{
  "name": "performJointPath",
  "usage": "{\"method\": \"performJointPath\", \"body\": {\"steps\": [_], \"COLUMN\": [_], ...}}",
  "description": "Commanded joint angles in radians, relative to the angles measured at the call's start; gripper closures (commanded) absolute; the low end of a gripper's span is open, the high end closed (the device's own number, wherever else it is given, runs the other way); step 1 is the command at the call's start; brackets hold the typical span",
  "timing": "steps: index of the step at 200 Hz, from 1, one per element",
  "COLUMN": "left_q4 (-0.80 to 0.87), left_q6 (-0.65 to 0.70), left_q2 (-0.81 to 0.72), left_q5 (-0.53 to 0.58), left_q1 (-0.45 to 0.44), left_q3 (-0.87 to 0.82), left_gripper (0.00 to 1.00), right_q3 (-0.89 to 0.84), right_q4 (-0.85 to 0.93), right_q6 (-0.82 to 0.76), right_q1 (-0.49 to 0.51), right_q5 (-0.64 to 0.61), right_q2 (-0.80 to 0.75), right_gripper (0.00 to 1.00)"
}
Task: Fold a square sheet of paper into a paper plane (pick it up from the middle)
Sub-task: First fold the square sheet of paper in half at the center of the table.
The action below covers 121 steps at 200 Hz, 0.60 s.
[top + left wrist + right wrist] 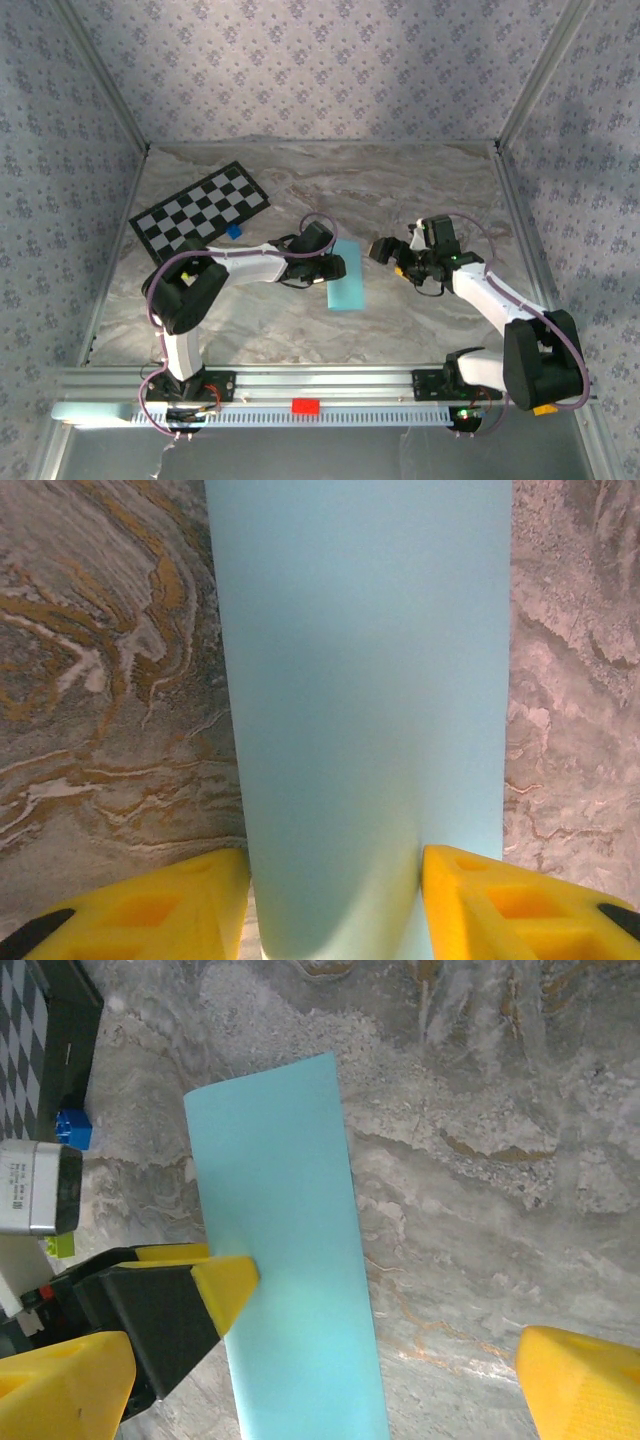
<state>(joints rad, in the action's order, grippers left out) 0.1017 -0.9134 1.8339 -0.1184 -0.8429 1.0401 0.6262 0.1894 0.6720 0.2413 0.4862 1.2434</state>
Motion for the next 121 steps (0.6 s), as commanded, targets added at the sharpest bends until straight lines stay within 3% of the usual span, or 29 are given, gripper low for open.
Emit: {"method": "performJointPath", "body": {"steps": [1,121], "left_q4": [0.077,0.118], "left_q6": [0.006,0.009], "left_q2": [-0.010,-0.029], "left_q5": [0.029,0.088], "left_q1": [0.003,0.008], "left_q3": [0.009,0.004], "left_gripper": [0.51,0.54], "right_q3": [-0.010,0.002], "right_q4": [0.001,-0.011], "right_q6": [-0.007,-0.006], "right_q1": [0.007,0.007], "right_q5": [-0.012,-0.006], "right_q2": [-0.009,0.030], "right_gripper": [0.00,0.00]}}
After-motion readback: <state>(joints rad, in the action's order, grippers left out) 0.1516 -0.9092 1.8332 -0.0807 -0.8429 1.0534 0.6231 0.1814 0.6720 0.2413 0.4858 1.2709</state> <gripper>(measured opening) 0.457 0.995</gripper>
